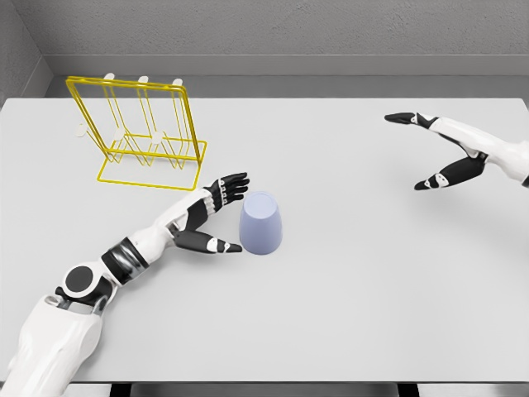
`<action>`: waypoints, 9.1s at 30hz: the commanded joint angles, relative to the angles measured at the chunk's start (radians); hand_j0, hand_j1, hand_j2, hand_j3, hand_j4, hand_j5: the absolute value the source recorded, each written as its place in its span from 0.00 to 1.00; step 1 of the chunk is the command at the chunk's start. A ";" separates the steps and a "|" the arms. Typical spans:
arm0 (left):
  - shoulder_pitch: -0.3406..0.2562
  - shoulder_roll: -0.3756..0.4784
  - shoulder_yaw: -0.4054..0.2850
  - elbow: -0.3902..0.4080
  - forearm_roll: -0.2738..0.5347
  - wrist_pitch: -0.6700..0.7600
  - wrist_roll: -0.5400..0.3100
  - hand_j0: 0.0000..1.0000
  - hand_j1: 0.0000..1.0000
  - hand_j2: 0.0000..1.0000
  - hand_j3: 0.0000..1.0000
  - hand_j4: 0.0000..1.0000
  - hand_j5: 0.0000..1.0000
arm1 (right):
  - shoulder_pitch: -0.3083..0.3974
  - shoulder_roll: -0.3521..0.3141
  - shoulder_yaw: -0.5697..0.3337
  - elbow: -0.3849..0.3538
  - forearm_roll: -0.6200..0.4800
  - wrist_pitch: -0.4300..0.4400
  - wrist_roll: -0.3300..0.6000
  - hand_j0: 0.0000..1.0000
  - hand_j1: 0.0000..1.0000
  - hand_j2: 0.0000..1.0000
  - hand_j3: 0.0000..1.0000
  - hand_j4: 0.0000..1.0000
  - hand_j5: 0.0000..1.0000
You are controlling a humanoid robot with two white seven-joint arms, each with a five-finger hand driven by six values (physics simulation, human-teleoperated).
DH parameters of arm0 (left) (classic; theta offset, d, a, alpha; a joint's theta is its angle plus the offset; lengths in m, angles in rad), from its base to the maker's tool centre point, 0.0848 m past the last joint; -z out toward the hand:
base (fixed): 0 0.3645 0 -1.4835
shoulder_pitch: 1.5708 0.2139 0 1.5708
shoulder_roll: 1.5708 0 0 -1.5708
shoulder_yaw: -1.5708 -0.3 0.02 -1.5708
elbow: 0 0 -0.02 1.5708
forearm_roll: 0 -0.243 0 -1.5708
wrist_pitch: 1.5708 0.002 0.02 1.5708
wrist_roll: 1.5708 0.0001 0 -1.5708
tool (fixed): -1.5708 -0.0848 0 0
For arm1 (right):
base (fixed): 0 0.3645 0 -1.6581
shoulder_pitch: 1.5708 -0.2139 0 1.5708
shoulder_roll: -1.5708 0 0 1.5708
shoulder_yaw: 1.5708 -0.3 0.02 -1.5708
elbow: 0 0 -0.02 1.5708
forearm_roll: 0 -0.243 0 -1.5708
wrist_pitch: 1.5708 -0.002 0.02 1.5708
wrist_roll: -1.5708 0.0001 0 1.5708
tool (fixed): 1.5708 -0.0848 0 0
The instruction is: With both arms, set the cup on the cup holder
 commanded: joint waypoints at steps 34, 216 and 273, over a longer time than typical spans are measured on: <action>0.005 -0.035 -0.030 0.001 0.004 -0.020 0.000 1.00 1.00 1.00 1.00 1.00 1.00 | 0.006 -0.045 -0.014 -0.004 -0.003 0.002 0.000 1.00 1.00 1.00 1.00 1.00 1.00; -0.233 0.192 0.235 -0.222 0.177 0.183 0.000 0.54 0.54 0.54 0.54 0.54 0.54 | -0.002 -0.103 -0.014 -0.053 -0.001 0.002 -0.002 1.00 1.00 1.00 1.00 1.00 1.00; -0.229 0.208 0.245 -0.179 0.172 0.217 0.000 0.93 0.93 0.93 0.93 0.93 0.93 | -0.002 -0.103 -0.012 -0.056 -0.001 0.002 -0.002 1.00 1.00 1.00 1.00 1.00 1.00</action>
